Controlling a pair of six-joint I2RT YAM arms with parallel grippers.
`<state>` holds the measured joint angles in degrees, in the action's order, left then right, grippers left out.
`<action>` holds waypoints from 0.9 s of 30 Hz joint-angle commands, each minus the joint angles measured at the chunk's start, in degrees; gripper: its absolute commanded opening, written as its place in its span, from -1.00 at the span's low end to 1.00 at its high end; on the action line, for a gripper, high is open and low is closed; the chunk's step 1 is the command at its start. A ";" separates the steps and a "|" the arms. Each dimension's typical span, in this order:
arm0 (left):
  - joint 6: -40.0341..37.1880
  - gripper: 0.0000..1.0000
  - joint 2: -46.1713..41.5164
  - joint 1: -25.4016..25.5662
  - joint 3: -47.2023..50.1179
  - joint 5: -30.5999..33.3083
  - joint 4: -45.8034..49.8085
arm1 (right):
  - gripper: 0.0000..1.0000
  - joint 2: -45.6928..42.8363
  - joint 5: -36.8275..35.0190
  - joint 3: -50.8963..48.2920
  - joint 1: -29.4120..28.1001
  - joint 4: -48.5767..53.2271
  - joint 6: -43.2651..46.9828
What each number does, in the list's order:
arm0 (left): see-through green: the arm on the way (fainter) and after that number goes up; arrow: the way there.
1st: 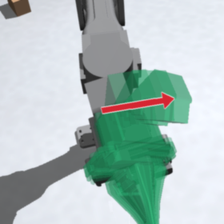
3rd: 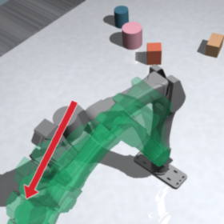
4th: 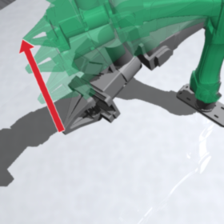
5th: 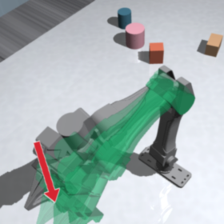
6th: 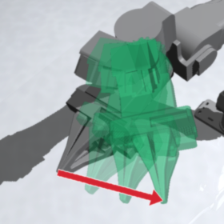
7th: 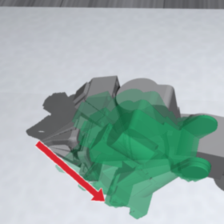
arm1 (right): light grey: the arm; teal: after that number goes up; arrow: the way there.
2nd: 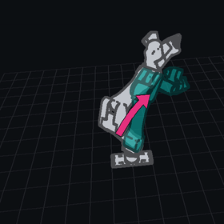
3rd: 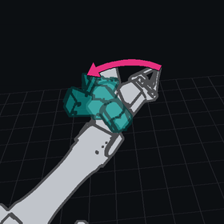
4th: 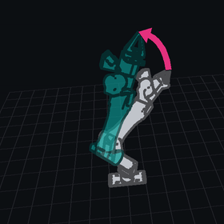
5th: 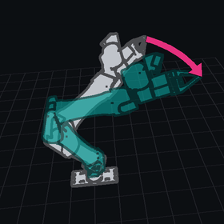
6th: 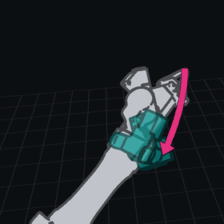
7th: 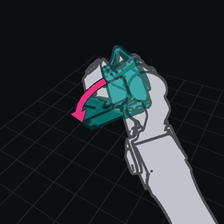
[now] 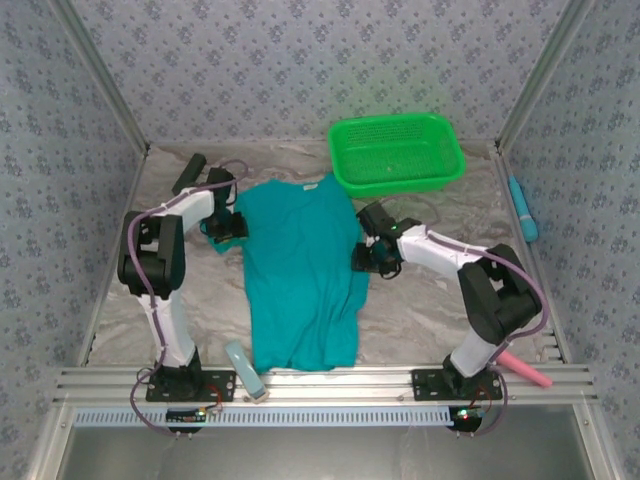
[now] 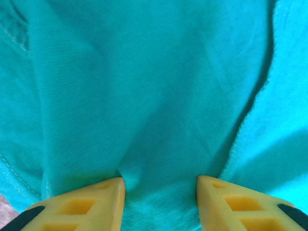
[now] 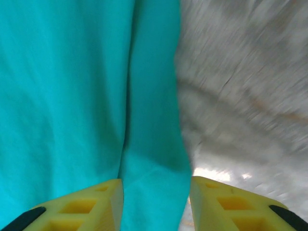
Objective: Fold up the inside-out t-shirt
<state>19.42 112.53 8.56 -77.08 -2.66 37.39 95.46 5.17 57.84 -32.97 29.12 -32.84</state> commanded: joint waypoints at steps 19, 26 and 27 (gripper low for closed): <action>-2.27 -0.16 6.53 -0.73 -4.91 0.11 -0.07 | -0.91 -1.41 0.69 12.28 -20.50 1.90 1.28; -2.43 -0.10 6.30 -0.92 -4.88 -1.63 0.49 | -0.07 -0.28 2.06 12.71 -17.11 5.05 3.04; -2.45 -0.09 6.12 -0.99 -4.76 -1.97 0.34 | -0.05 -1.49 2.24 11.85 -15.10 5.02 3.65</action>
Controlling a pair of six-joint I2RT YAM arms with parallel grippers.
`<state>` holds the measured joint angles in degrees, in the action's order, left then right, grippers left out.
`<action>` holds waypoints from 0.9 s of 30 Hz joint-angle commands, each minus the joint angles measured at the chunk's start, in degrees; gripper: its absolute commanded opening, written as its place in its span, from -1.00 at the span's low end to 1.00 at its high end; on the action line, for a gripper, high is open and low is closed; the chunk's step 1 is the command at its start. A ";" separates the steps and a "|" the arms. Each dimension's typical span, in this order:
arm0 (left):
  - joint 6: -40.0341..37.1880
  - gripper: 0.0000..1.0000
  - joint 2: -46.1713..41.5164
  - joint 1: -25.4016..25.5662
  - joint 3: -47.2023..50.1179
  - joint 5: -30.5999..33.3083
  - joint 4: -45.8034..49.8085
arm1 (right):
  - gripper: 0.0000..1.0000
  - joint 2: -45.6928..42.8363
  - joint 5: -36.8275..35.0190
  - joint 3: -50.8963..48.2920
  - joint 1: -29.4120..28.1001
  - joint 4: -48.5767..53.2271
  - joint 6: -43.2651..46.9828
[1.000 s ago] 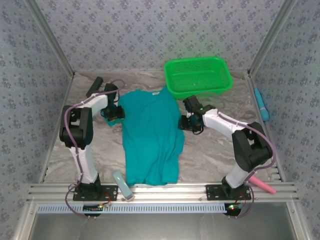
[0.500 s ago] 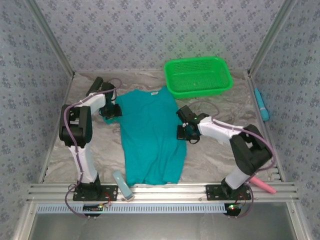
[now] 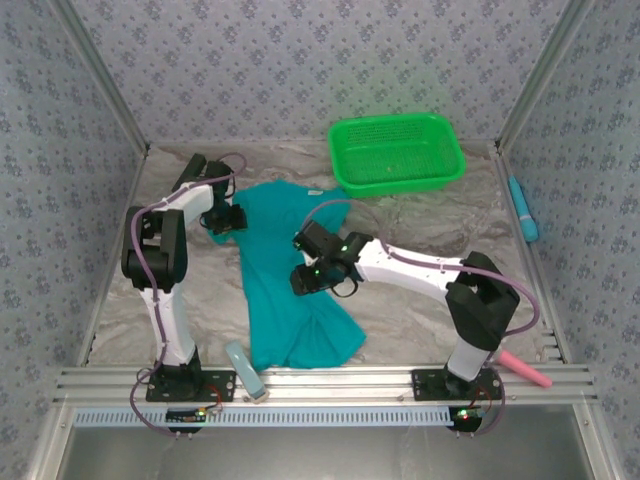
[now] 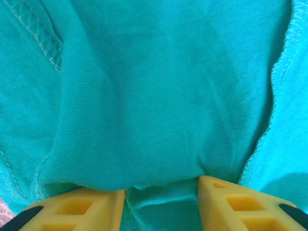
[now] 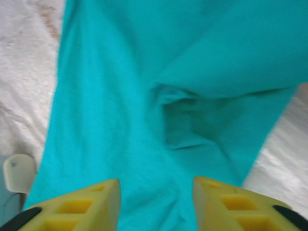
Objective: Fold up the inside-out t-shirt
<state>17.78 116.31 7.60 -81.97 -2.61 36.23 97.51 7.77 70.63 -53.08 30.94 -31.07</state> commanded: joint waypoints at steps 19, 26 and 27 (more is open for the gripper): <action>0.42 -0.08 1.03 -0.89 2.87 -3.46 -0.02 | -0.08 13.77 11.50 1.10 21.45 -19.34 -4.44; 0.90 -0.08 1.02 -1.00 3.43 -3.99 -0.83 | -1.00 14.44 11.19 0.49 21.58 -22.78 -10.74; 0.86 -0.09 1.02 -1.07 3.48 -3.97 -0.84 | -1.00 13.62 8.18 0.69 21.56 -20.06 -10.38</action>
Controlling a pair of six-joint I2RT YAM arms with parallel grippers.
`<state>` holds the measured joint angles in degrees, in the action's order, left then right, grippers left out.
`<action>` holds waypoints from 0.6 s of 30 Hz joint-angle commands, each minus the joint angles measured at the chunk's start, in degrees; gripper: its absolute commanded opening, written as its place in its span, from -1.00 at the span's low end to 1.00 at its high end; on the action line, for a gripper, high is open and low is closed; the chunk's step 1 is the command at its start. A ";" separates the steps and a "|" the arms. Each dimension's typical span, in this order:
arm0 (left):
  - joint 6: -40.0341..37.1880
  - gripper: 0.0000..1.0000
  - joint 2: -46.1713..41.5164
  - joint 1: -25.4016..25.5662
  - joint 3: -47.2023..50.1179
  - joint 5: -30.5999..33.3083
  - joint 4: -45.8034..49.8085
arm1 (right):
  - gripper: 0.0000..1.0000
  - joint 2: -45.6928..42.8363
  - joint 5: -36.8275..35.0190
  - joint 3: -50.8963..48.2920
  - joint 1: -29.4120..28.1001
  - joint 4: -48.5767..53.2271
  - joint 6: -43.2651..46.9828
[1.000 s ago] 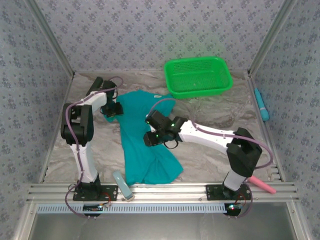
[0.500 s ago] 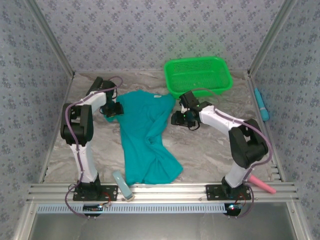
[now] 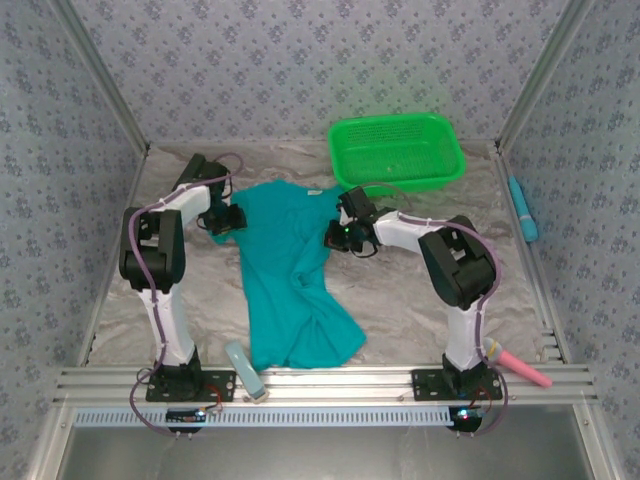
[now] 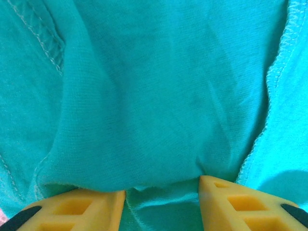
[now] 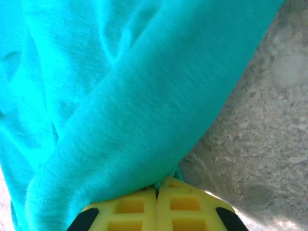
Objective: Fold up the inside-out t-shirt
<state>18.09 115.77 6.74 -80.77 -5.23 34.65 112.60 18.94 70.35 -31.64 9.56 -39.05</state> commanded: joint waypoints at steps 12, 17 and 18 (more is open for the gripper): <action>0.55 -0.09 1.79 -0.15 2.81 -1.48 -0.63 | -1.00 -17.04 -50.35 6.49 -3.07 32.27 3.62; 0.38 -0.09 2.29 -0.19 2.94 -2.23 -1.08 | -0.80 -8.52 -40.11 9.66 -5.77 33.68 4.83; 0.29 -0.09 2.23 -0.22 2.99 -2.32 -1.00 | -0.72 -8.55 -33.70 7.83 -5.64 30.83 6.67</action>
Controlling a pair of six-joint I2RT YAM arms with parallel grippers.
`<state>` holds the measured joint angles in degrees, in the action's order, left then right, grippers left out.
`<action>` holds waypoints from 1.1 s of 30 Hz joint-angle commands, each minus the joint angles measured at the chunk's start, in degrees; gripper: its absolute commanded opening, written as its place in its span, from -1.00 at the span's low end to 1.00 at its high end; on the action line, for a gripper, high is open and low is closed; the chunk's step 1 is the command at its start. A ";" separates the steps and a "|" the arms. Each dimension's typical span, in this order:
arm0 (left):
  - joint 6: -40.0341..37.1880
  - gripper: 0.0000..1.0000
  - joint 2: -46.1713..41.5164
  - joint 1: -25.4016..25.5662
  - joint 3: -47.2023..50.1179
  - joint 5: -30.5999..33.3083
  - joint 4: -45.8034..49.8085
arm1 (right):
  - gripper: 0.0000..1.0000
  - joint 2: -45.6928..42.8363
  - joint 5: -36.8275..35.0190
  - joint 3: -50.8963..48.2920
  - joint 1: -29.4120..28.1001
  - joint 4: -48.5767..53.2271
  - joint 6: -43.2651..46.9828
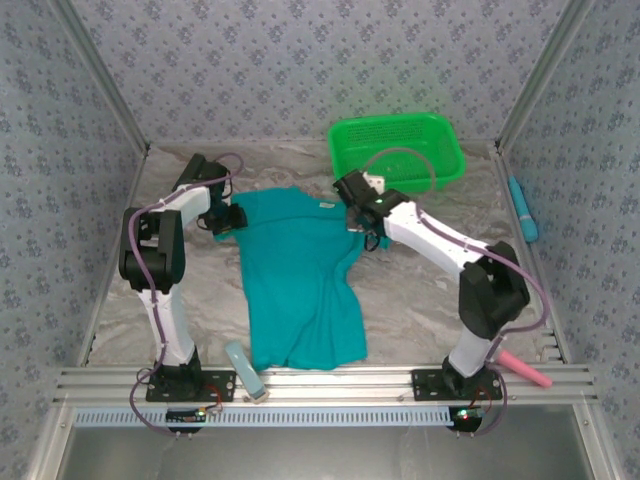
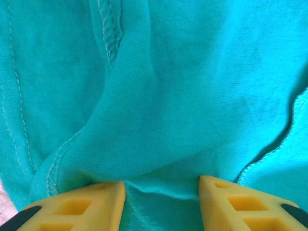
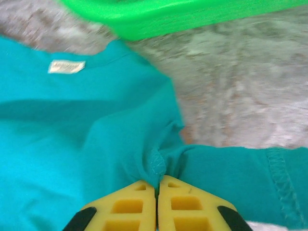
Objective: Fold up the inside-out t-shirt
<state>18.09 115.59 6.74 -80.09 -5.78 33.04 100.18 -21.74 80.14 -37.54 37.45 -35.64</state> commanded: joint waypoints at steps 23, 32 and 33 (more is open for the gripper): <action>-0.07 -0.10 1.04 -0.60 1.78 -2.80 2.06 | 0.56 -2.67 41.64 -18.55 27.52 -11.20 0.27; 0.24 -0.09 1.18 -0.76 1.71 -2.46 2.37 | -1.00 -1.50 35.27 -17.07 26.43 -16.54 -1.43; 0.40 -0.10 1.13 -0.76 1.48 -2.46 2.68 | -1.00 -3.04 29.00 -15.25 25.76 -14.56 1.86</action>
<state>18.09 115.50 6.33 -80.09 -6.90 32.93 100.77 17.98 60.86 -10.98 21.19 -37.30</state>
